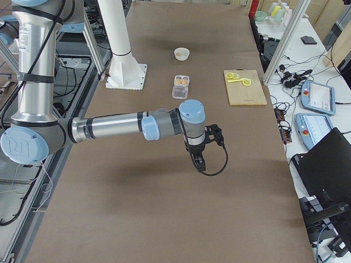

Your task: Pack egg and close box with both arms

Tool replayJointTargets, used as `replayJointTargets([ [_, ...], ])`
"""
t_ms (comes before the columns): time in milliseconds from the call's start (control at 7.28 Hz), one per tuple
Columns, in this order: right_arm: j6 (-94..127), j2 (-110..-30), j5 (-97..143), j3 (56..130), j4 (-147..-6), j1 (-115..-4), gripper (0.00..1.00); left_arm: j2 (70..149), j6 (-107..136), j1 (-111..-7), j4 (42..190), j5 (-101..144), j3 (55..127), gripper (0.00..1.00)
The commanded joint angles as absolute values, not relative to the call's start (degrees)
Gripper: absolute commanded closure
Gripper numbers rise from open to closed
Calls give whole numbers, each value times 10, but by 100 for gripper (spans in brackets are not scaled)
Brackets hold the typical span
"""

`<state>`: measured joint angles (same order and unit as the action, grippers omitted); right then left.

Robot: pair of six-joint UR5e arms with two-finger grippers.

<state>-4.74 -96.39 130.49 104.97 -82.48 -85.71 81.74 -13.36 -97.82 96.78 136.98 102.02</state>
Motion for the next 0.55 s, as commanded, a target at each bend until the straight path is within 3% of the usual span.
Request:
replayJointTargets([
  [0,-52,-963,1339,1029,-792,-857,0,818,-110,-978,1046,1370,994,2],
  [412,-38,-962,1346,1018,-737,-848,0,853,-103,-976,1071,1445,985,2],
])
